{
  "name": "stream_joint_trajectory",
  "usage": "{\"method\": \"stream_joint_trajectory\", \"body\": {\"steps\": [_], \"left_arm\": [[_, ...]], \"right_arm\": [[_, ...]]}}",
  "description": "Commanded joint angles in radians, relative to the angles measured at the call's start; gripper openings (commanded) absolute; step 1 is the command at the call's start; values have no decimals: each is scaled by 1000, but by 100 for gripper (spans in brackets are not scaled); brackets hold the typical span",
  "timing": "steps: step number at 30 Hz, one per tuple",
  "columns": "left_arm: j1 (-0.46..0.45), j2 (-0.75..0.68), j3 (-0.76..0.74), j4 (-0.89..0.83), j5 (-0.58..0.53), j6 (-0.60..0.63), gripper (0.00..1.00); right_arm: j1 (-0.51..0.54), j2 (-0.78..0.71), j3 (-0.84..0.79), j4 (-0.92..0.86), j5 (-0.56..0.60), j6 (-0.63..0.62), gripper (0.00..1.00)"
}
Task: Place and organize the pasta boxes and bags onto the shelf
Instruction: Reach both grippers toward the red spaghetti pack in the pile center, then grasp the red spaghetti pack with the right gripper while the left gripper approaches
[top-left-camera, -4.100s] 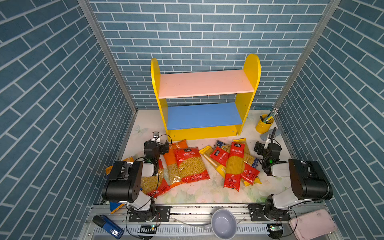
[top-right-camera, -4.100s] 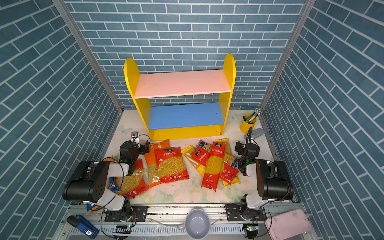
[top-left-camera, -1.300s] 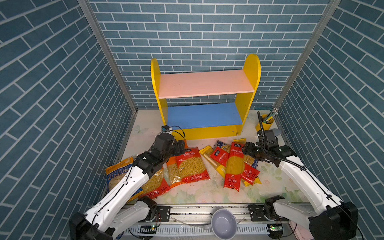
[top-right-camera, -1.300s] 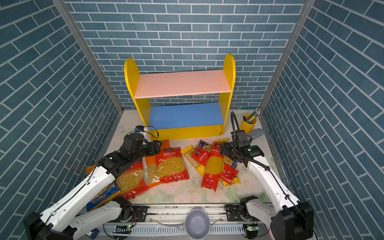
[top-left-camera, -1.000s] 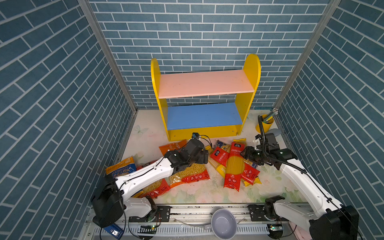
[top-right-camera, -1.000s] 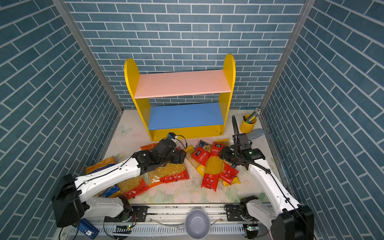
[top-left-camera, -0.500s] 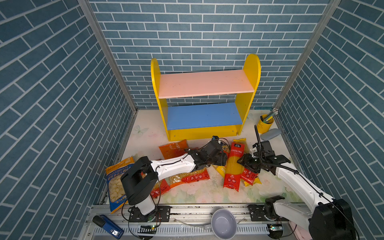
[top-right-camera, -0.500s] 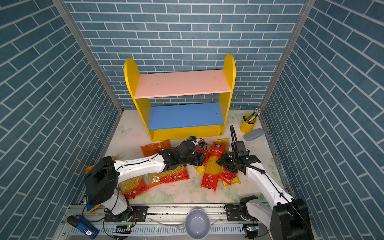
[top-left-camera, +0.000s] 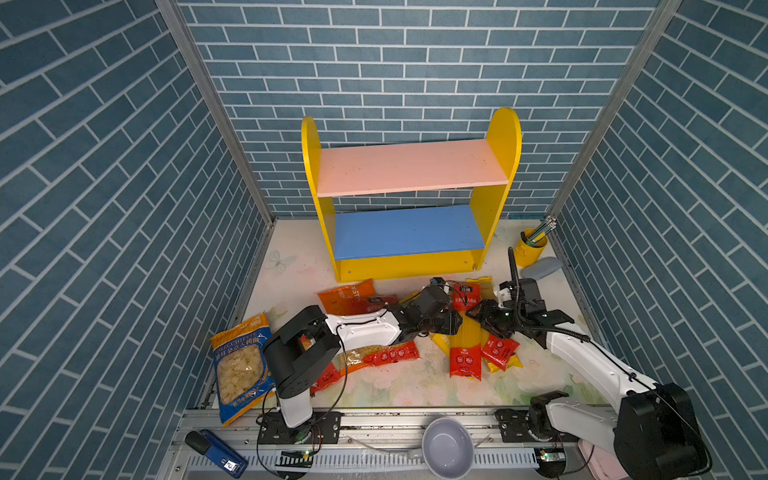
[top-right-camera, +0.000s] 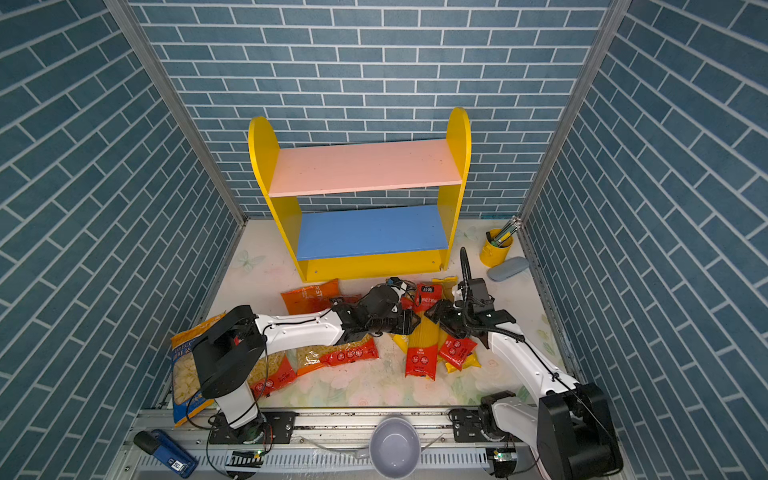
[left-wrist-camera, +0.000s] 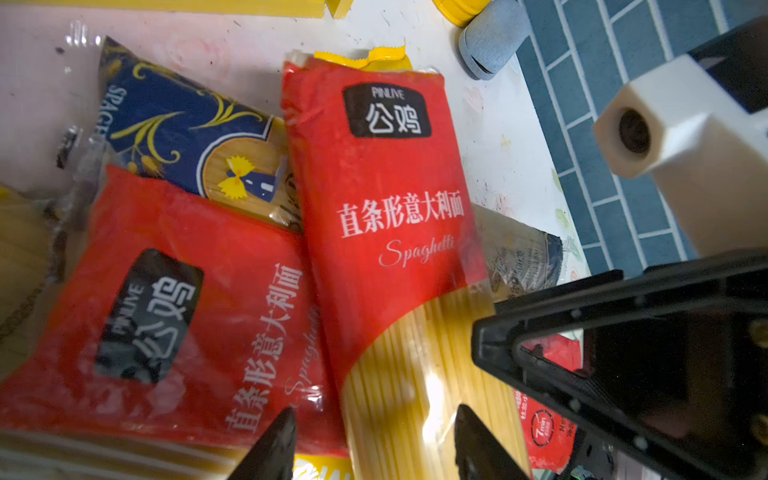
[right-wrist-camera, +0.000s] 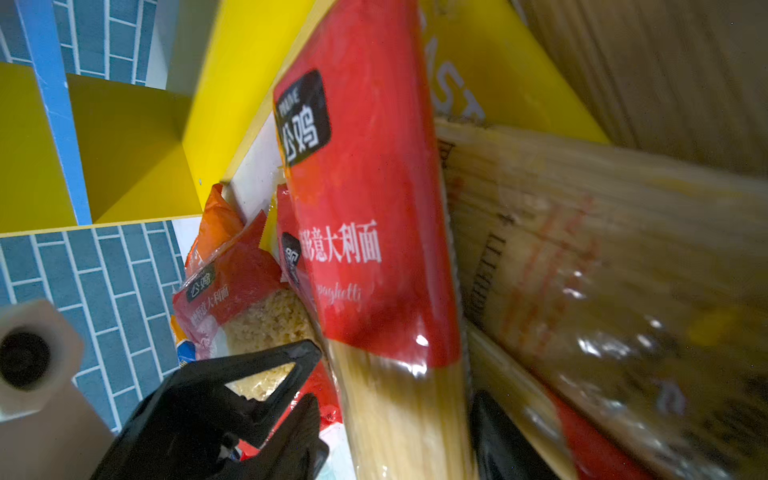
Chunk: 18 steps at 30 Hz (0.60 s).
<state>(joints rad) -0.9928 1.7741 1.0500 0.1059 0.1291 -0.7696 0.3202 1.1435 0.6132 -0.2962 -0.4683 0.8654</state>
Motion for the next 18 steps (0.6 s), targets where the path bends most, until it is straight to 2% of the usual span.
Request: {"method": "stream_joint_trajectory", "body": {"steps": [1, 4, 7, 10, 14, 18], "left_arm": [[7, 17, -23, 50, 12, -21, 59], [7, 18, -30, 51, 9, -21, 56], [7, 28, -34, 78, 41, -33, 51], [6, 40, -44, 107, 65, -48, 46], [7, 40, -71, 140, 61, -62, 42], [8, 31, -91, 147, 53, -60, 39]], "right_arm": [[19, 28, -11, 102, -43, 60, 59], [18, 16, -35, 72, -58, 44, 62], [17, -30, -37, -78, -25, -21, 63], [17, -46, -59, -117, -85, -68, 63], [19, -17, -91, 0, -162, -33, 61], [25, 20, -57, 71, -236, -20, 57]]}}
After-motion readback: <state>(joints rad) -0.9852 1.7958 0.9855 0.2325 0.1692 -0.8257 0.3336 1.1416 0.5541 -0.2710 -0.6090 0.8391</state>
